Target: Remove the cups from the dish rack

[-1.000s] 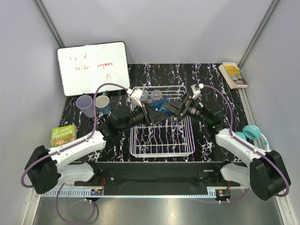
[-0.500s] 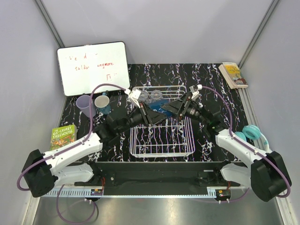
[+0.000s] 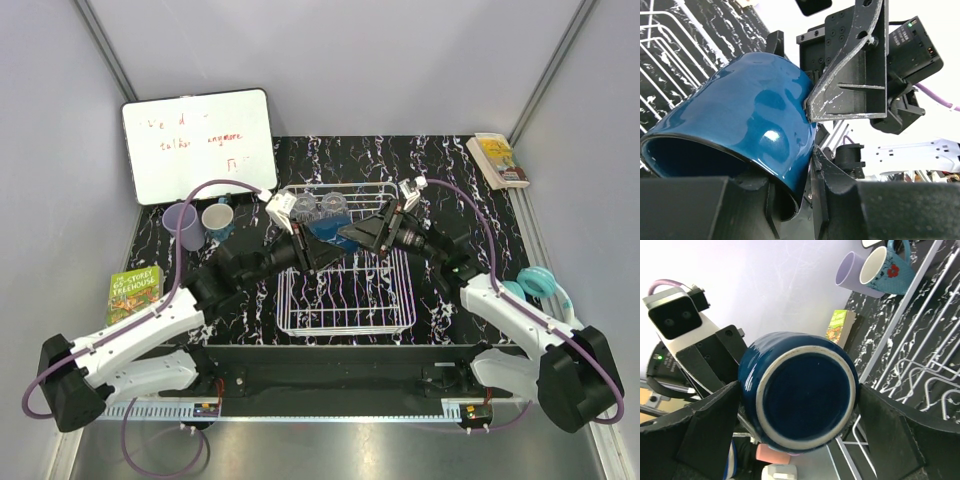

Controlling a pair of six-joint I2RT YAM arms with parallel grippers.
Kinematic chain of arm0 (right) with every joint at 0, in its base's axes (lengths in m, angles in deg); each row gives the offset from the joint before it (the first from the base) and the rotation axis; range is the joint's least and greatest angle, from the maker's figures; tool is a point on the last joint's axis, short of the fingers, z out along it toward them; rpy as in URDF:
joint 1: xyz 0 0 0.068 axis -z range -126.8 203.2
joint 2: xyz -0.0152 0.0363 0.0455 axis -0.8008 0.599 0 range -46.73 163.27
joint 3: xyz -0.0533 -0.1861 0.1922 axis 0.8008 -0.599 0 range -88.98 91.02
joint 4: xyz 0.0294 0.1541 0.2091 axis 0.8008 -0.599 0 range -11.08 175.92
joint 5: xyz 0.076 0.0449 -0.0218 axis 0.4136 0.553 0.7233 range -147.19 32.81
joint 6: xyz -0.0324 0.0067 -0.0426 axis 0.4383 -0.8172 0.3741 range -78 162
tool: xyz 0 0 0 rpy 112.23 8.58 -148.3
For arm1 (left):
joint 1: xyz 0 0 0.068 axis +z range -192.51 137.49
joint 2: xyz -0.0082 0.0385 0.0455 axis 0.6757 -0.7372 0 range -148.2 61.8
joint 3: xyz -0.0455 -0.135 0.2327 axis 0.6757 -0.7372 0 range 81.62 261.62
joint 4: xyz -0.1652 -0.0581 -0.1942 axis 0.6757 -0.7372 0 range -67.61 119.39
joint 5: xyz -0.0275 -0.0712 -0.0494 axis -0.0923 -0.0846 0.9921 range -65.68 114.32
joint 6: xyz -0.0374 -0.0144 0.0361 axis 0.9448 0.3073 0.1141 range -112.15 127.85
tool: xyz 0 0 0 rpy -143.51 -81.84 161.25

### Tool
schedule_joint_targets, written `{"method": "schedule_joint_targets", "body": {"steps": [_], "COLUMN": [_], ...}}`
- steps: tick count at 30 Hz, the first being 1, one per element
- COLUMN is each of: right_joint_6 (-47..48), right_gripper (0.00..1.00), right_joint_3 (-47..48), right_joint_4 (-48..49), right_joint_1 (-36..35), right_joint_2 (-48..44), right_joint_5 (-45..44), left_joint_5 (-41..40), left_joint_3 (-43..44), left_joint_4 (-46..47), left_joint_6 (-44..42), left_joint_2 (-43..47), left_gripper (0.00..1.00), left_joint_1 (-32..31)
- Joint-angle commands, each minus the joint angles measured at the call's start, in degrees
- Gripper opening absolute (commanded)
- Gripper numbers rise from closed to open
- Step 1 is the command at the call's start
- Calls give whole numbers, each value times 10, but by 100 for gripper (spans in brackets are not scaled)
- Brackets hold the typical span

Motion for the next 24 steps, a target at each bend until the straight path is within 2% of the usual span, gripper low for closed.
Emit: {"method": "schedule_joint_targets", "body": {"steps": [1, 5, 7, 10, 21, 24], "right_joint_6": [58, 71, 98, 132, 146, 164], "right_gripper": [99, 100, 100, 100, 100, 100], "right_joint_3": [25, 31, 41, 62, 67, 71], "right_joint_4": [-8, -58, -119, -175, -188, -211], "right_joint_1": [11, 11, 11, 11, 11, 12], "right_joint_2": [-11, -17, -32, -36, -18, -24], "right_joint_5": [-12, -51, -110, -139, -138, -158], "left_joint_5": [-107, -113, -117, -121, -120, -149], "left_joint_3": [21, 32, 39, 49, 49, 87], "left_joint_4": [-9, -22, -31, -51, -40, -96], "left_joint_6": [-26, -27, -33, -42, -40, -61], "left_joint_2": [36, 36, 34, 29, -14, -33], "left_gripper": [0, 0, 0, 0, 0, 0], "left_joint_1": [19, 19, 19, 20, 20, 19]}}
